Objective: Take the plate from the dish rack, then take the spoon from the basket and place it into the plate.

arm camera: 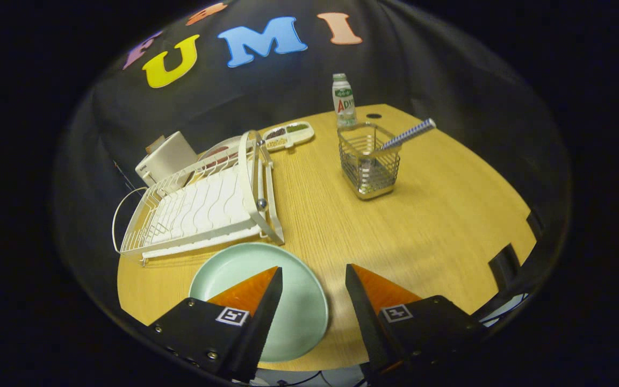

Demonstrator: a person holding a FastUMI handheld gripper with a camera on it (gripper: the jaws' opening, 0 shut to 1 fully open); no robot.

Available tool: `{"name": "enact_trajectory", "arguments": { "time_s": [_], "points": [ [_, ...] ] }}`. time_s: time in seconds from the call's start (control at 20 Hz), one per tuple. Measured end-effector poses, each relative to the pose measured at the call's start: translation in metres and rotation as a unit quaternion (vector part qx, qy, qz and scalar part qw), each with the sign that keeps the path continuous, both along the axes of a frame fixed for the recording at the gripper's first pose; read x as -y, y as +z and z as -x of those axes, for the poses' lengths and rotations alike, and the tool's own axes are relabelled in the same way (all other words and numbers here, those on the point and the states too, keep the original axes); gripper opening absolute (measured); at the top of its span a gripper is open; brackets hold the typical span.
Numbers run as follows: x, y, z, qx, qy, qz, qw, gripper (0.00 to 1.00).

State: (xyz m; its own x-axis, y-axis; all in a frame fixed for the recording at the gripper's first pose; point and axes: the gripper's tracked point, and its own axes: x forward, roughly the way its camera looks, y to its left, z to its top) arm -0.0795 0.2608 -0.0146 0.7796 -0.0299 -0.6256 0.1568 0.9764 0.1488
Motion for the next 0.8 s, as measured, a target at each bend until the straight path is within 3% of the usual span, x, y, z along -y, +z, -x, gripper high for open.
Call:
{"name": "enact_trajectory", "arguments": {
  "time_s": [0.15,0.3,0.6,0.8],
  "points": [
    [0.013,0.069,-0.015,0.085,-0.004,0.056,0.995,0.75],
    [0.014,0.139,-0.029,0.166,-0.002,0.071,0.984,0.74],
    [0.022,0.265,-0.04,0.292,-0.012,0.113,0.95,0.74],
    [0.024,0.317,-0.037,0.343,-0.013,0.135,0.93,0.74]
  ]
}}
